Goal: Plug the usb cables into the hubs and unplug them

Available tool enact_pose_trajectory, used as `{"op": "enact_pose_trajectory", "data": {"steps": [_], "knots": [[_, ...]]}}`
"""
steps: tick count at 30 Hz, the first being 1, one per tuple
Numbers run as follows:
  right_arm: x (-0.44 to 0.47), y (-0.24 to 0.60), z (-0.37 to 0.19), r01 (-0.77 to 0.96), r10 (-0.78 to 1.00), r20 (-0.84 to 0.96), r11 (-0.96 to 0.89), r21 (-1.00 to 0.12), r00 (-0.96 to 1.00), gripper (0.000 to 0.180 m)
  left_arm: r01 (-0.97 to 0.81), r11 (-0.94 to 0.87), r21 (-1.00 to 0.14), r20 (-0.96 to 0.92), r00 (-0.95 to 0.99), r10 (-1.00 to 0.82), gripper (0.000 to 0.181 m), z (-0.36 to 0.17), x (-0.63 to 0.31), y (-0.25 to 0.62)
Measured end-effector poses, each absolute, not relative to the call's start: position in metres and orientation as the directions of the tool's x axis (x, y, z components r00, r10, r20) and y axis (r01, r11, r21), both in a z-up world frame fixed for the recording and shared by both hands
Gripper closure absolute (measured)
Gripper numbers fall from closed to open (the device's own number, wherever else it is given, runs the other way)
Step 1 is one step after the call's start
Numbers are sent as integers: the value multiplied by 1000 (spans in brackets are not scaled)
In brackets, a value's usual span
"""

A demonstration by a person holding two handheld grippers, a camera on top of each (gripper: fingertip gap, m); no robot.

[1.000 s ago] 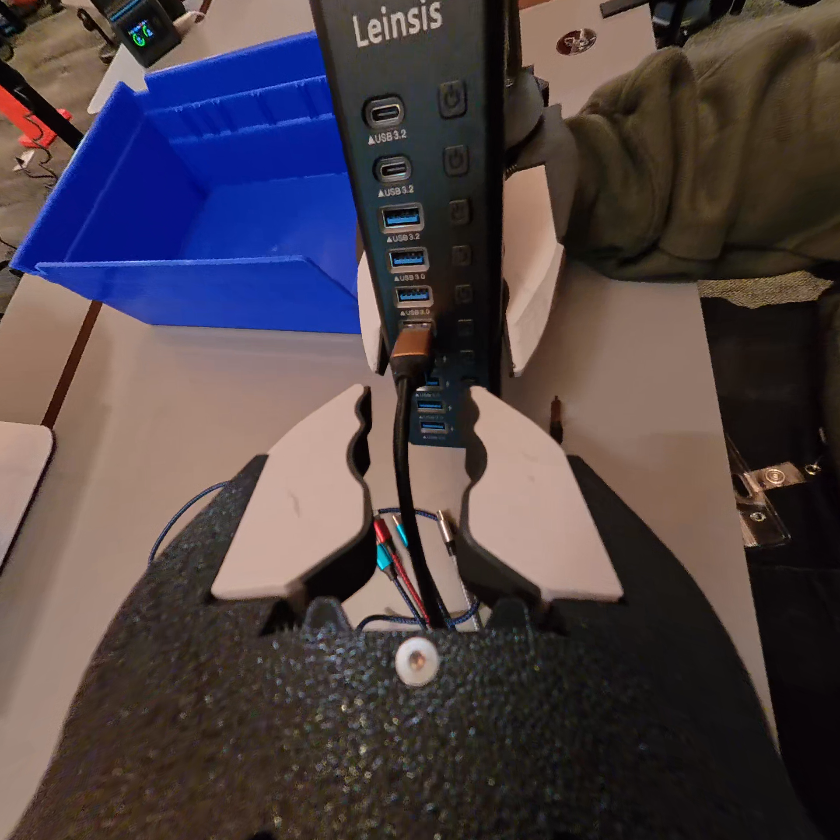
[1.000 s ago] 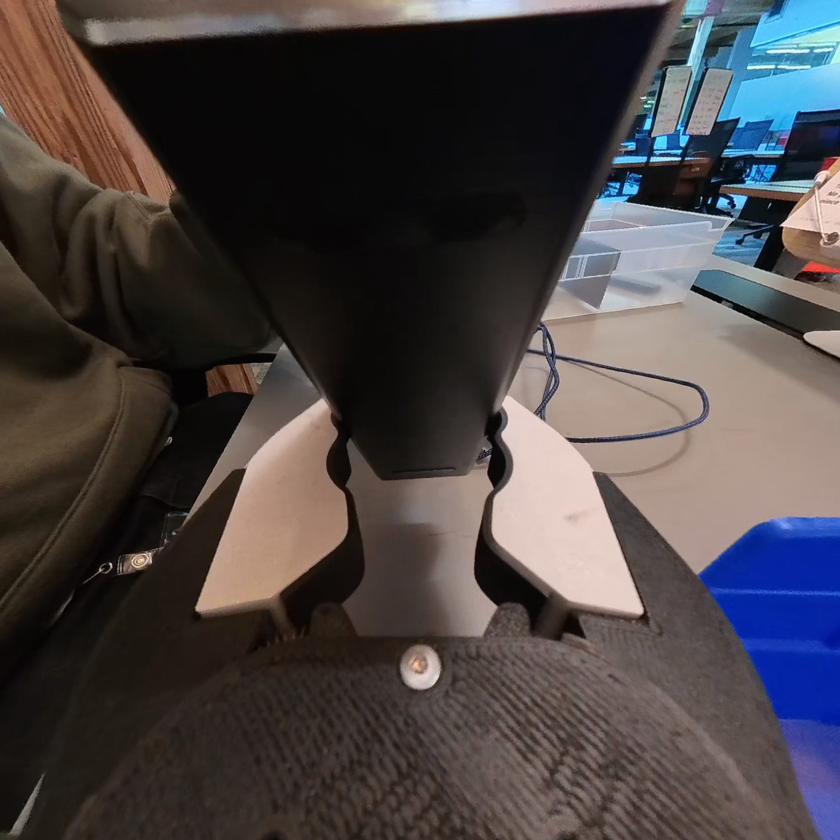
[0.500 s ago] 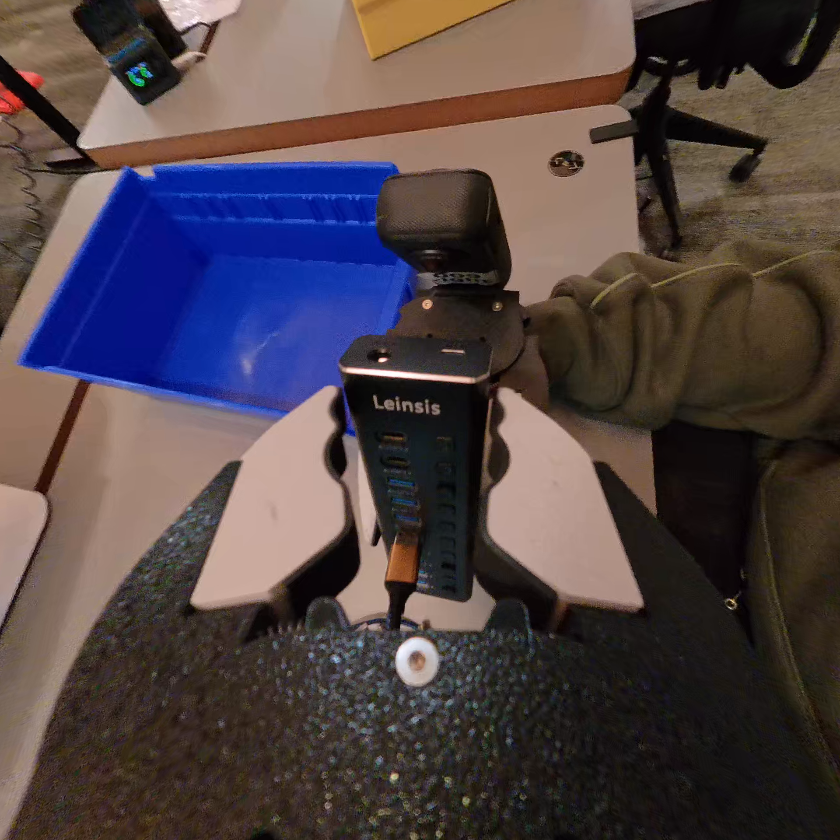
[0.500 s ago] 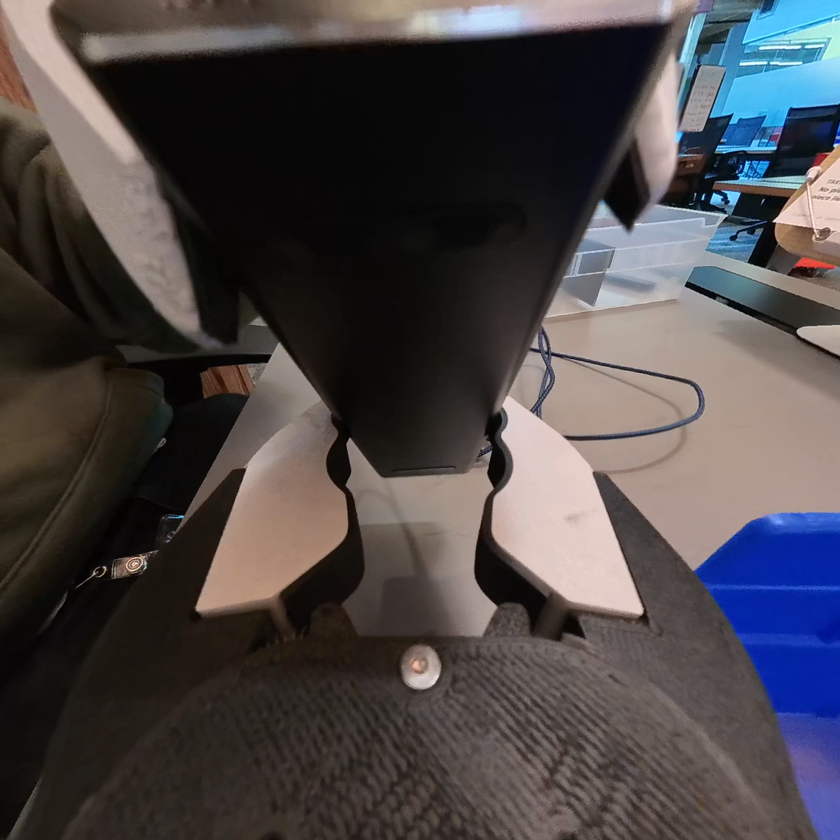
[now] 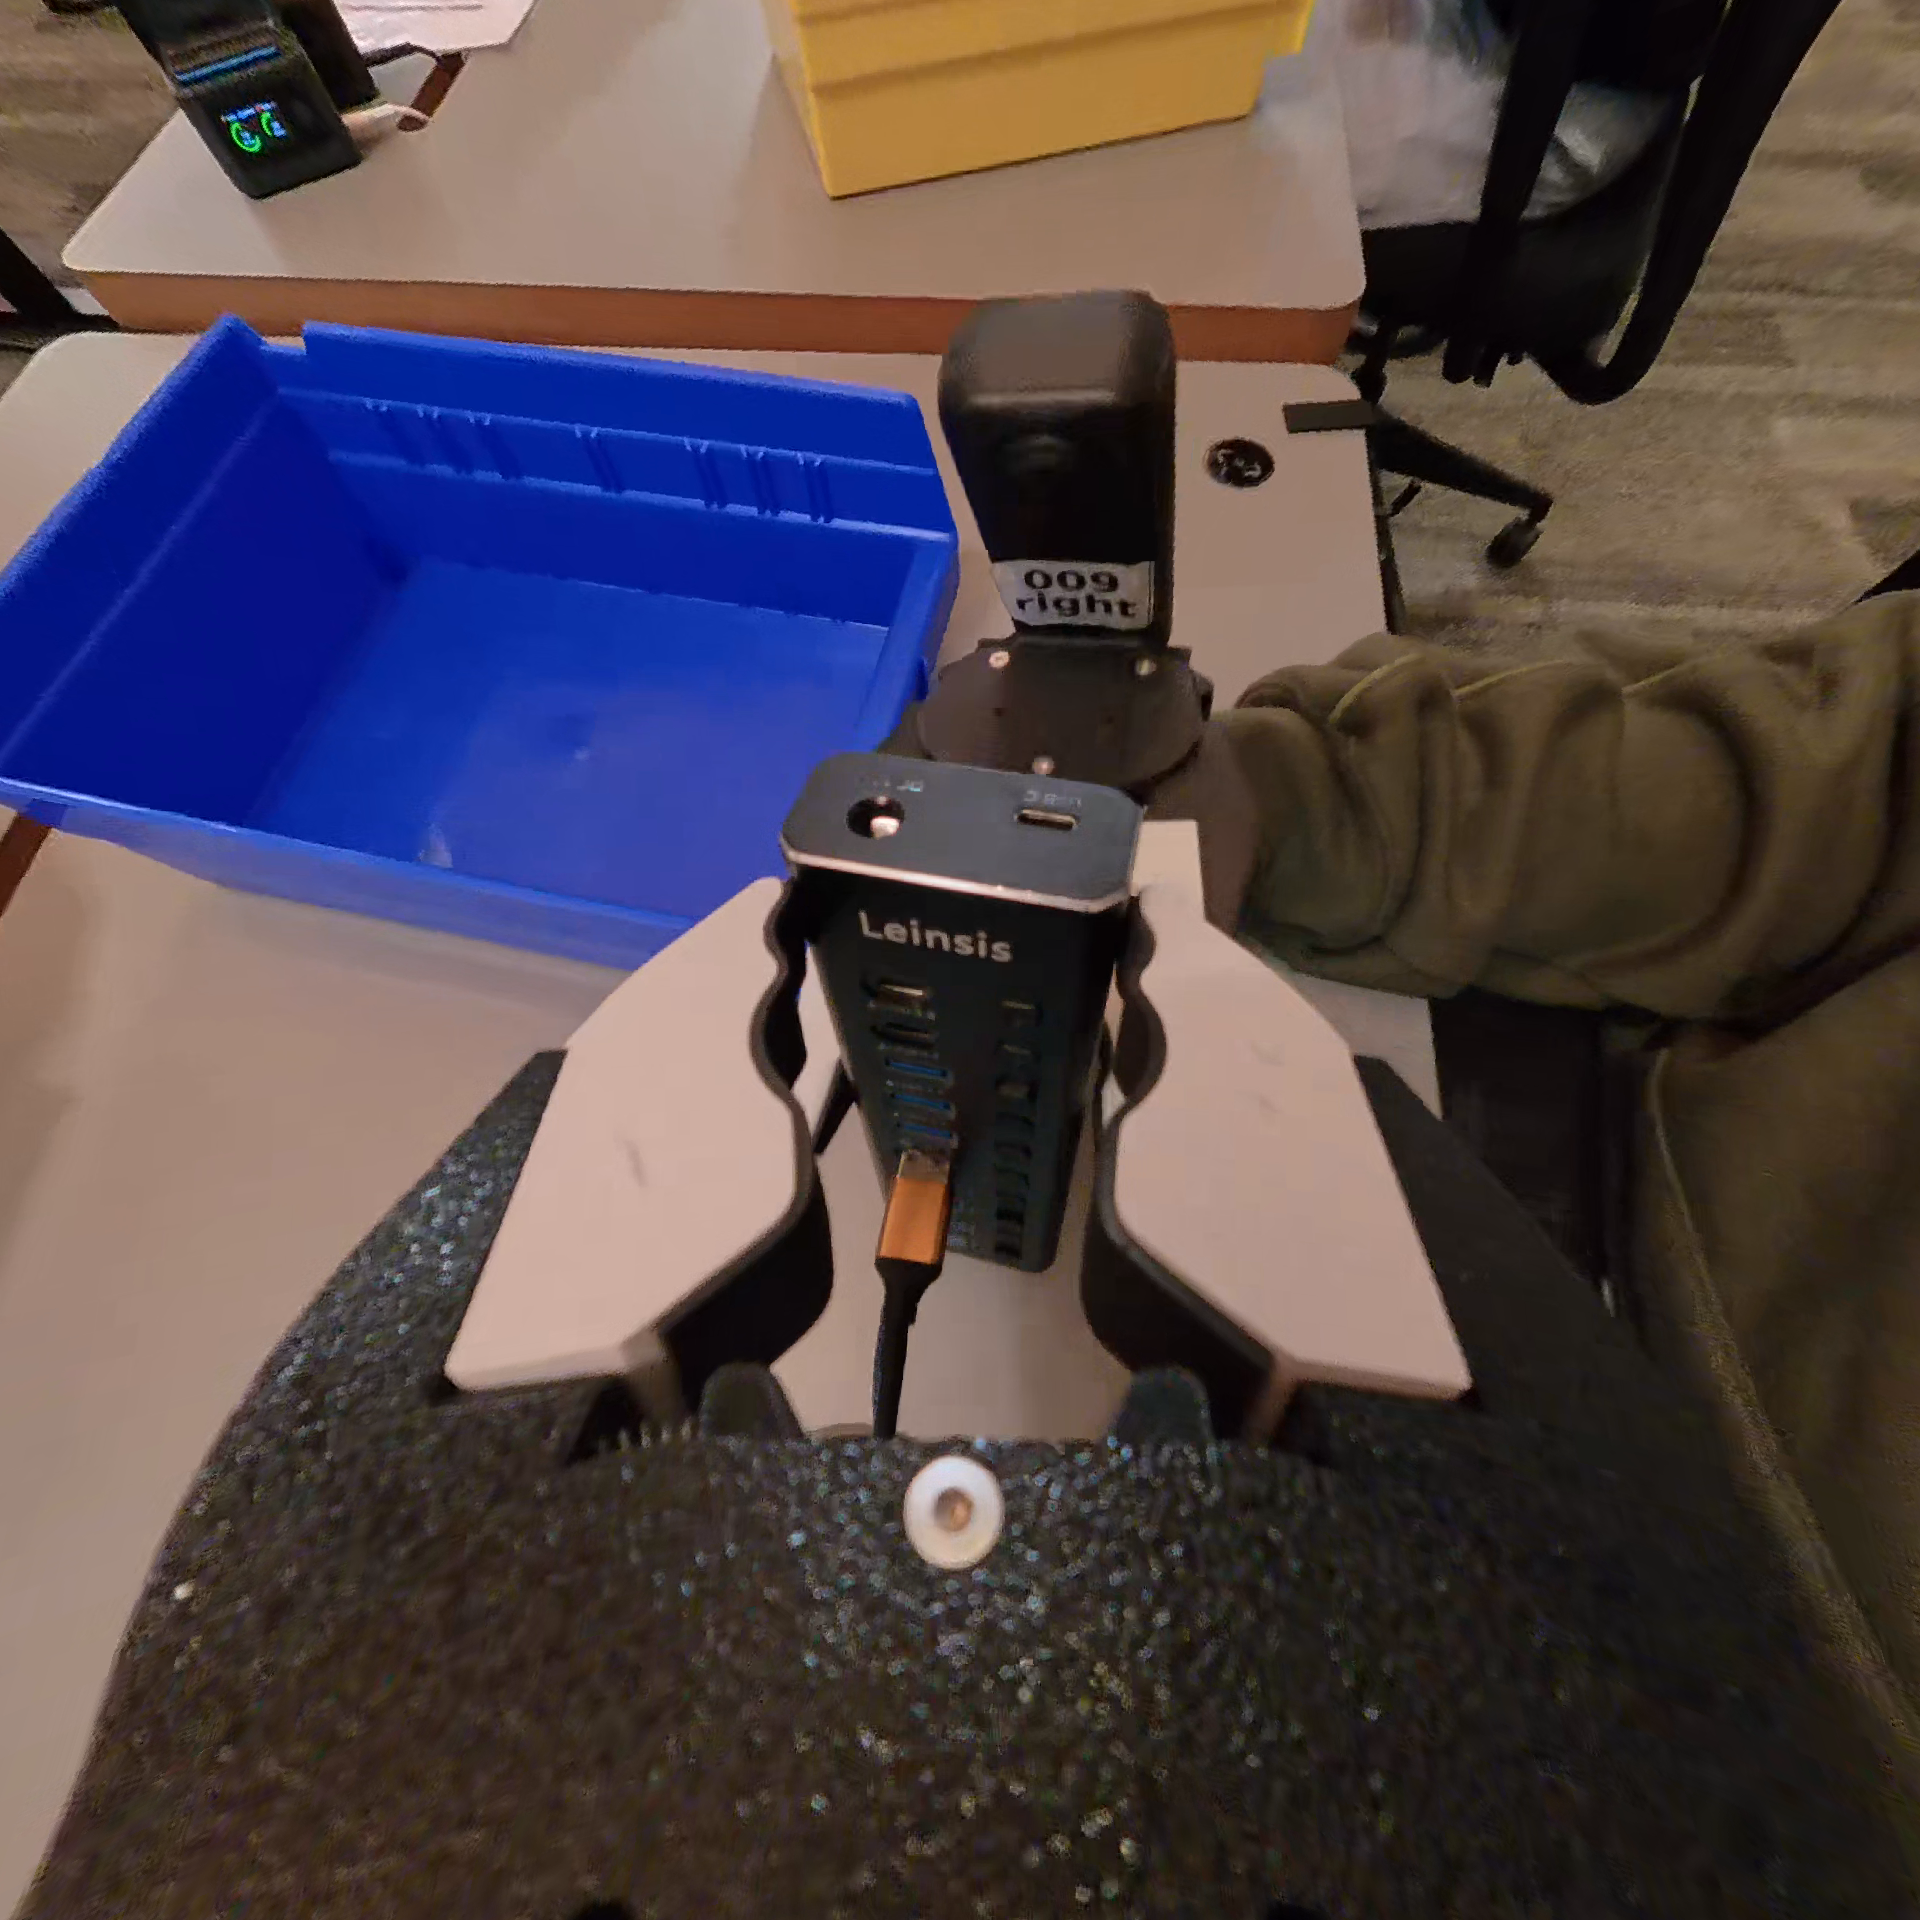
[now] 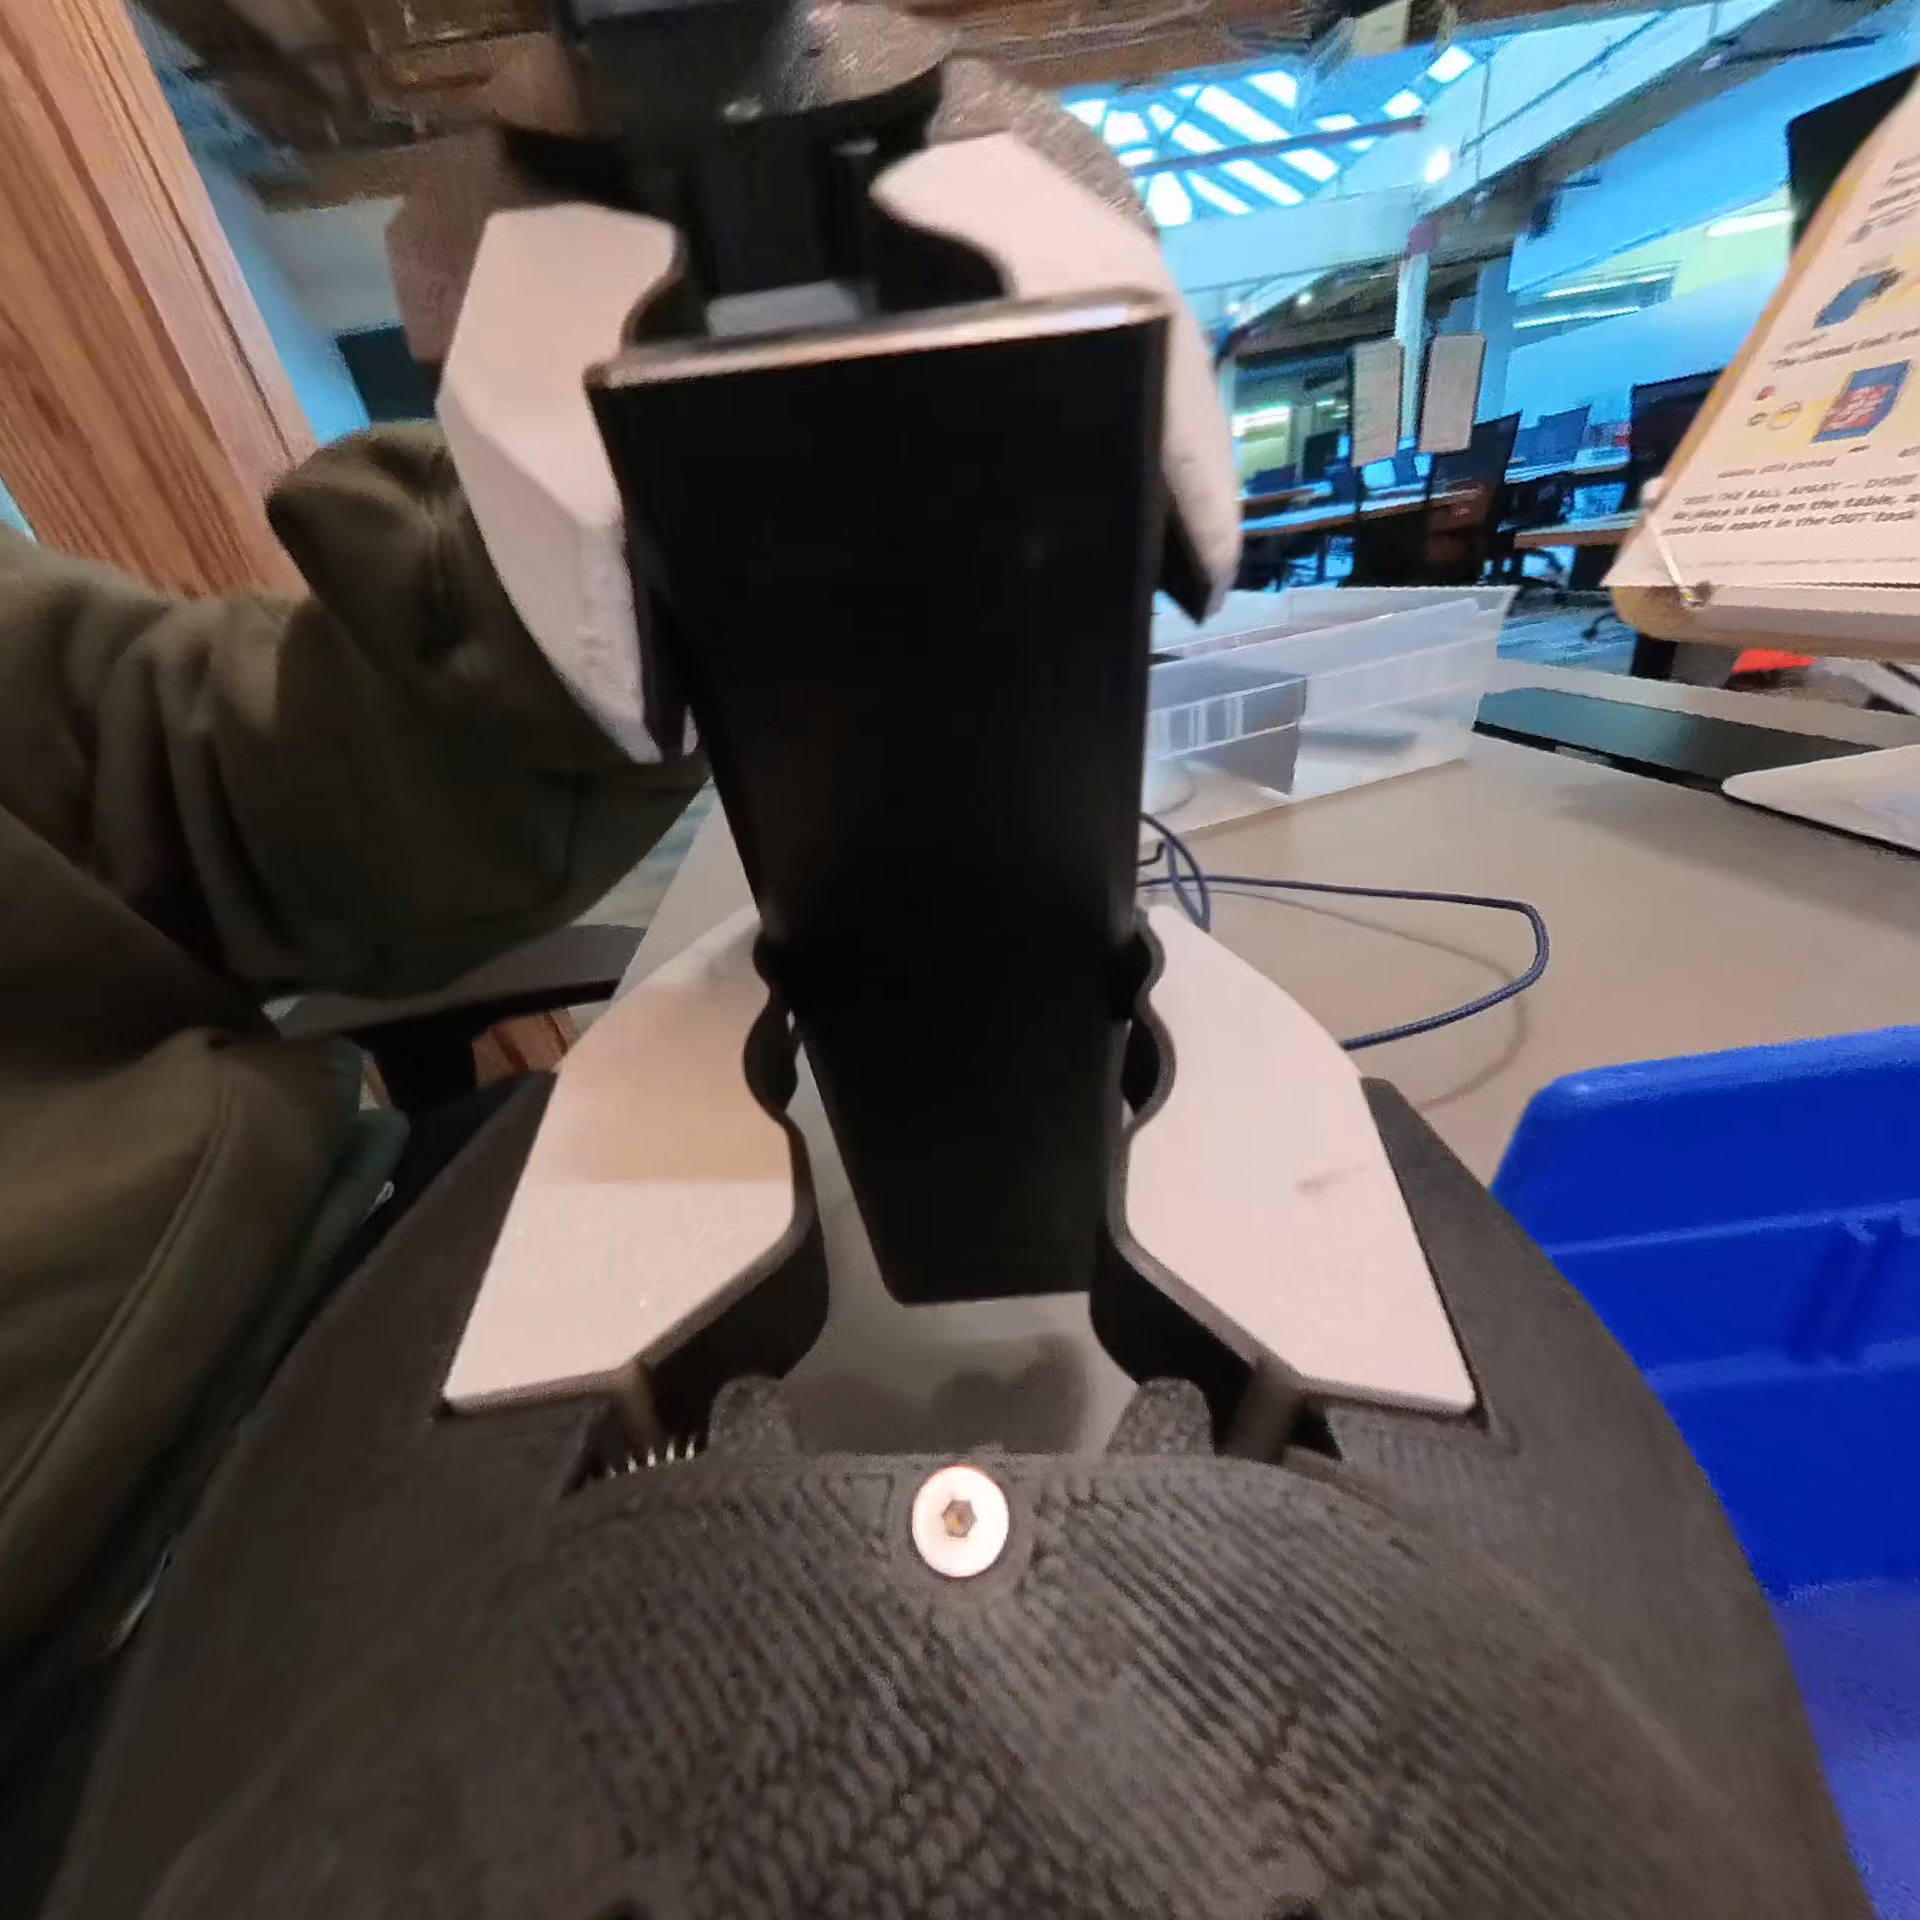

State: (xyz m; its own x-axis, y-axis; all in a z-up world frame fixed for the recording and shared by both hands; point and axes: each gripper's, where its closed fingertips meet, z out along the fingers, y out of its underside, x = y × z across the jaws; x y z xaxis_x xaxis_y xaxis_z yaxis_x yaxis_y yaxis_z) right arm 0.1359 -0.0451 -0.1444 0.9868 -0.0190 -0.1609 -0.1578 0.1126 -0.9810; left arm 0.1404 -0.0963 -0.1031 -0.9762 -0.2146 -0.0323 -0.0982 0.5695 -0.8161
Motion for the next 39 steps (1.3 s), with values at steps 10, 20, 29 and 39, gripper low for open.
{"op": "enact_pose_trajectory", "data": {"steps": [10,20,29,39], "knots": [[143,-40,-150,-116,-107,-123,69,-991,987,119,-86,554,-828,-38,-978,-207,124,-105,146,-88],[145,-46,-142,-118,-103,-133,140,-983,986,118,-72,507,-859,-14,-986,-164,124,-94,146,-82],[141,-37,-150,-70,-112,-77,59,-996,991,119,-23,523,-852,-43,-993,-114,124,-99,140,-77],[131,-50,-137,-73,-24,-79,175,-982,997,119,47,595,-803,-150,-981,-125,127,-105,130,-55]]}}
